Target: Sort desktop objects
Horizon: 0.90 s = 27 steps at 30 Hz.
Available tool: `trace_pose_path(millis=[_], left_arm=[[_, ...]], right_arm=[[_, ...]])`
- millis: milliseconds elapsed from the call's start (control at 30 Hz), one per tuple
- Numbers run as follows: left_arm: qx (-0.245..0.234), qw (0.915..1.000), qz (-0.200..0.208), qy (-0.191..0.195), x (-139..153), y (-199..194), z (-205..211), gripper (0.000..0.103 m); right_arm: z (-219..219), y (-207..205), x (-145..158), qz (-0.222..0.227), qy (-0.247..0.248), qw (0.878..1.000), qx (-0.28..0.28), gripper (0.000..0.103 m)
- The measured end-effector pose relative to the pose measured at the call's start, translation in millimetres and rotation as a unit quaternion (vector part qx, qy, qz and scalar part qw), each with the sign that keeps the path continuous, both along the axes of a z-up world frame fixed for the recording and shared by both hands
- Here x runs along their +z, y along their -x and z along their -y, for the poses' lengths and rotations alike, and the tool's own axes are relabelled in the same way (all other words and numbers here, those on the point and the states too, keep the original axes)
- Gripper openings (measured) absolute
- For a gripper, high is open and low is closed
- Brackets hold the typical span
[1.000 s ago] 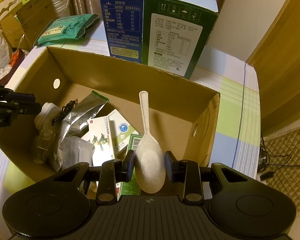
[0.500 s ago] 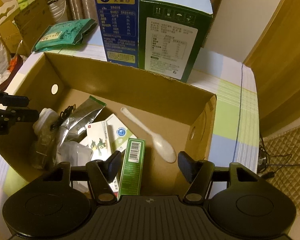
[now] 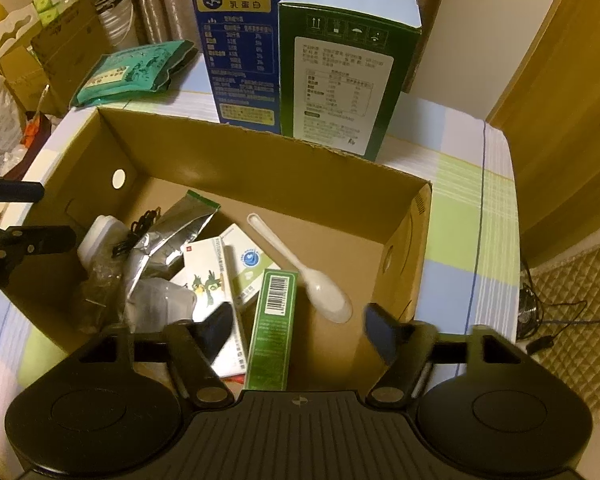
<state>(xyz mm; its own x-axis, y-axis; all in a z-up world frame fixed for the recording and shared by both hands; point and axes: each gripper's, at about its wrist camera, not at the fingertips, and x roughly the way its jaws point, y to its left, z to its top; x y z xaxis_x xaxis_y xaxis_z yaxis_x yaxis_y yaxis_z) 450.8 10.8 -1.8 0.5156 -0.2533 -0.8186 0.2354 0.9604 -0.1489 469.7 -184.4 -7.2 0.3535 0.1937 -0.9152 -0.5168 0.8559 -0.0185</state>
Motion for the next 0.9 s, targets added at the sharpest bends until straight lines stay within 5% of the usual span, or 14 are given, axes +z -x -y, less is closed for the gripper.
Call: trace_pose_path(millis=[100,333,900], left_arm=[[0.003,0.9997,0.019,-0.013,7.5,6.2,0.4,0.102],[0.010,0.9990,0.034,-0.028,19.6,17.9,1.1,0.102],[0.067,0.9971,0.004,-0.036,37.3,64.1,-11.4,0.102]], right_arm=[[-1.0,4.7,3.1,0.001,0.001,1.000,0.003,0.086],[0.8,13.7,11.9,0.004,-0.001,1.000,-0.001,0.100],[13.5,56.9,28.9,-0.005,-0.004,1.000,-0.028,0.101]])
